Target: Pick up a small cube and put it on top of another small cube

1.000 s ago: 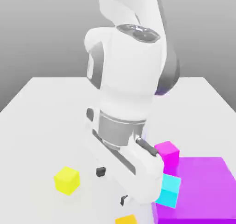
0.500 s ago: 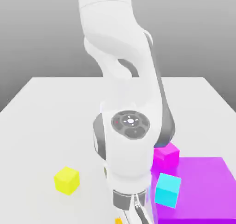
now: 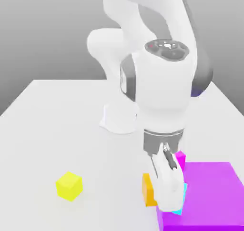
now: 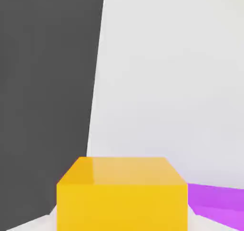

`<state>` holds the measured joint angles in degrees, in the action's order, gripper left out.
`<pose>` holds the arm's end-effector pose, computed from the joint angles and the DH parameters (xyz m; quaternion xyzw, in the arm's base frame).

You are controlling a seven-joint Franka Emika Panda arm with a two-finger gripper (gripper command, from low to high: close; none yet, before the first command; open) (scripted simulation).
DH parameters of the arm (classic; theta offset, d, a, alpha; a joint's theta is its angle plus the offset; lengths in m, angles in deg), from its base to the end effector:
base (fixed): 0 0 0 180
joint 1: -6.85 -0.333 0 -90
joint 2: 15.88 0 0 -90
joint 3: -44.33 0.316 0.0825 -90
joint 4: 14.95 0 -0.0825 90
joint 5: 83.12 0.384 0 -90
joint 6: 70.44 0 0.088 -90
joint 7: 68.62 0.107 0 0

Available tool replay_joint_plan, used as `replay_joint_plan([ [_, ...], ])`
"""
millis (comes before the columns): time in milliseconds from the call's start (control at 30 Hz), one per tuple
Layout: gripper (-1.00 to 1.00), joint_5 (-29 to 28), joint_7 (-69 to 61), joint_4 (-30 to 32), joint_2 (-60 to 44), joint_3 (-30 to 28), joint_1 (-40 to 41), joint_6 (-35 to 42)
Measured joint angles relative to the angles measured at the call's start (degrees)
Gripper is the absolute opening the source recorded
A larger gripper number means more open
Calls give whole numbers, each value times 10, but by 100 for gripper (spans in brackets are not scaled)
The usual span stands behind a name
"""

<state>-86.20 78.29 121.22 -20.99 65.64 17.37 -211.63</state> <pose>0.4939 0.0950 0.2883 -0.3923 0.9198 -0.0012 0.0024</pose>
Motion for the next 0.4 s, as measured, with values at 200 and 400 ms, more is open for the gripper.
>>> replay_joint_plan([
  [200, -100, 8, 95, 28, 20, -1, -34, -8],
  [400, 100, -19, 118, 37, -23, -9, -37, -56],
])
